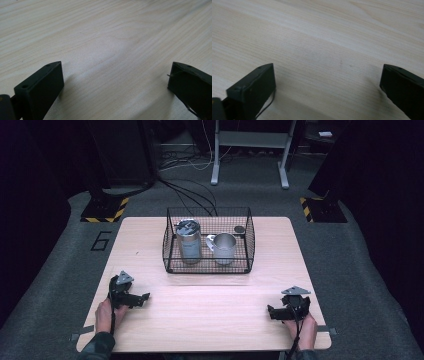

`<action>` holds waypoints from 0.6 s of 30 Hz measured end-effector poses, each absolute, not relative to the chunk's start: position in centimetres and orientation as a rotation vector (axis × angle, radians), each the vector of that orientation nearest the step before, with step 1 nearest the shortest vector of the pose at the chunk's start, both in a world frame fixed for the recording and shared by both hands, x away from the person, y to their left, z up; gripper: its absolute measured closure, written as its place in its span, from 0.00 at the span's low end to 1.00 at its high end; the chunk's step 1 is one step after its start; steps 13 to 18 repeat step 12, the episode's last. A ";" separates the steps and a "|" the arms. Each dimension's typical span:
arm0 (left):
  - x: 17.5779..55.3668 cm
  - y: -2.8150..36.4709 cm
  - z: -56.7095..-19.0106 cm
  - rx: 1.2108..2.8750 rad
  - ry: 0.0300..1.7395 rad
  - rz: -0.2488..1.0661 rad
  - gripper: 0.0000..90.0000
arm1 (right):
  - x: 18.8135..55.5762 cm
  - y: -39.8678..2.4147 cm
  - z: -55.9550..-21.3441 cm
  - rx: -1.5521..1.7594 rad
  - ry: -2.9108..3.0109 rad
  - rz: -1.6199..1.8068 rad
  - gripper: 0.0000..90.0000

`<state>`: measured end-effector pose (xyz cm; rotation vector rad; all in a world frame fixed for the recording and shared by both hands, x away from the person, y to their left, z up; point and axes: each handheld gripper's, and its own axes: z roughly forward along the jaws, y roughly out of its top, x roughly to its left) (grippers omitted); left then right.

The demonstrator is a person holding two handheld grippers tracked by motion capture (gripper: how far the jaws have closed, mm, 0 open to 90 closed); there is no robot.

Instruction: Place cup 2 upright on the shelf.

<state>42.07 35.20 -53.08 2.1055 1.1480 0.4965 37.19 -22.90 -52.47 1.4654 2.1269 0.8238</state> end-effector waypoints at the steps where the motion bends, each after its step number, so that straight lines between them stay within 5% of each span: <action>1: 42.1 35.2 -53.1 2.105 1.148 0.497 0.00 | 37.2 -23.2 -52.6 1.465 2.120 0.840 0.00; 18: 42.1 35.2 -53.1 2.105 1.149 0.496 0.00 | 38.2 -23.9 -53.0 1.432 2.111 0.897 0.00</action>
